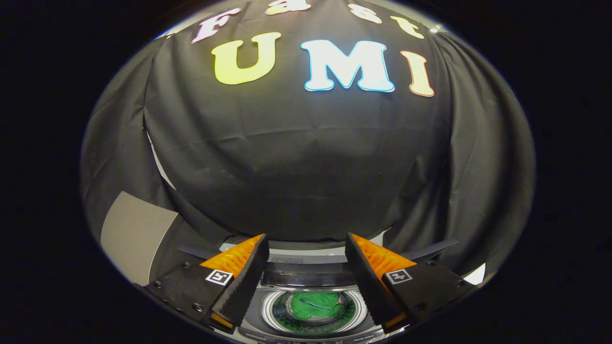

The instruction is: Put the clothes into the washing machine and then close the washing machine lid.

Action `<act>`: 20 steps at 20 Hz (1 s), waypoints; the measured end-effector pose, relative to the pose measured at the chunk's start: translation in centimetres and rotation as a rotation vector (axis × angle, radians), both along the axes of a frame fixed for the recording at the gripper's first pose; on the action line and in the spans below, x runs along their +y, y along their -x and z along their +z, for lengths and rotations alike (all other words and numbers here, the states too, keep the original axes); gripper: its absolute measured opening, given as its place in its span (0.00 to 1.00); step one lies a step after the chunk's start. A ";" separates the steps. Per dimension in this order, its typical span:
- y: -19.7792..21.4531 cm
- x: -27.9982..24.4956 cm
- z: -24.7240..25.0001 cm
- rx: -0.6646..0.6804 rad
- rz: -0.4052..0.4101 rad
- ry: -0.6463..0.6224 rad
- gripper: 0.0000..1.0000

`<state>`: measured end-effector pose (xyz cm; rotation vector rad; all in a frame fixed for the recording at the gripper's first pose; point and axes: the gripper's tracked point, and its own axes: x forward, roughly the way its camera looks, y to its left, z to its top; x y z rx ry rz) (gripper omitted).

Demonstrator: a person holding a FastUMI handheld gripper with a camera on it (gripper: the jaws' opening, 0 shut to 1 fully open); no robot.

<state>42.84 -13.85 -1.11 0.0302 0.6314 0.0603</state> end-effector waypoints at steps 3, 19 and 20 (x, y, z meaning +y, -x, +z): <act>0.7 0.0 -0.1 -0.035 -0.007 0.000 1.00; 4.5 0.0 -0.4 -0.094 -0.017 0.004 1.00; 4.8 0.0 -0.5 -0.096 -0.017 0.005 1.00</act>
